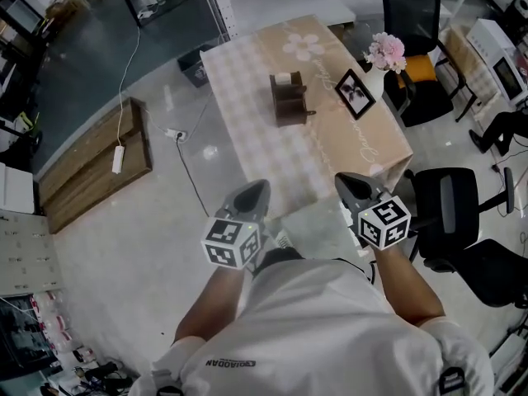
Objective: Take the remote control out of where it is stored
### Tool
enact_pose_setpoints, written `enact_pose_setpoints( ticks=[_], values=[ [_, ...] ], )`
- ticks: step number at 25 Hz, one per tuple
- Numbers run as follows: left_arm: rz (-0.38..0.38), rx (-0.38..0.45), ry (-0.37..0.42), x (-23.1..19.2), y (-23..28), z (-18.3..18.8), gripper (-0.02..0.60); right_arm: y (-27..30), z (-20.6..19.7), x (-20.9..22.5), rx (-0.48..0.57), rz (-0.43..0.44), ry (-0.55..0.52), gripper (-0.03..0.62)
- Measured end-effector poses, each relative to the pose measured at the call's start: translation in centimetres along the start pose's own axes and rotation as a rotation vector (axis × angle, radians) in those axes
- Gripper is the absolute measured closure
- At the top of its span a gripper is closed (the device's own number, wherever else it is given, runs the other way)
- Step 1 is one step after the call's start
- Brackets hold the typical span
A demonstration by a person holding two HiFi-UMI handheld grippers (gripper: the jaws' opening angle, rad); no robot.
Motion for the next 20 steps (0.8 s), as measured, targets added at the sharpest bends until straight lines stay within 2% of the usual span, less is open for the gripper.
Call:
enact_pose_setpoints(
  ticks=[5,11,18,20],
  values=[
    [-0.035,-0.019,0.009,-3.8,1.4,0.7,0.578,4.1,0.6,0.7,-0.031,-0.051,-0.047,0.589],
    [-0.096,-0.055,0.017,-6.6,2.5,0.3,0.578,7.5,0.8,1.3,-0.084,-0.122,-0.153,0.588],
    [-0.088,-0.052,0.003,-8.6,3.2,0.3,0.578,9.5,0.9,2.8,-0.148,-0.156,-0.244,0.588],
    [-0.079,-0.056,-0.004,-9.0,3.8,0.2,0.578,10.3,0.7,3.7,-0.174,-0.155,-0.27,0.571]
  ],
)
Point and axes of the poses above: the fingertips, and each gripper's own axes: y forward along the fingers, x to its right, z out of its top, the point moved 7 cm from there along -y, backward along the fingers, and after that the axes turned 8 degrees about x, right-handed, at the moved point
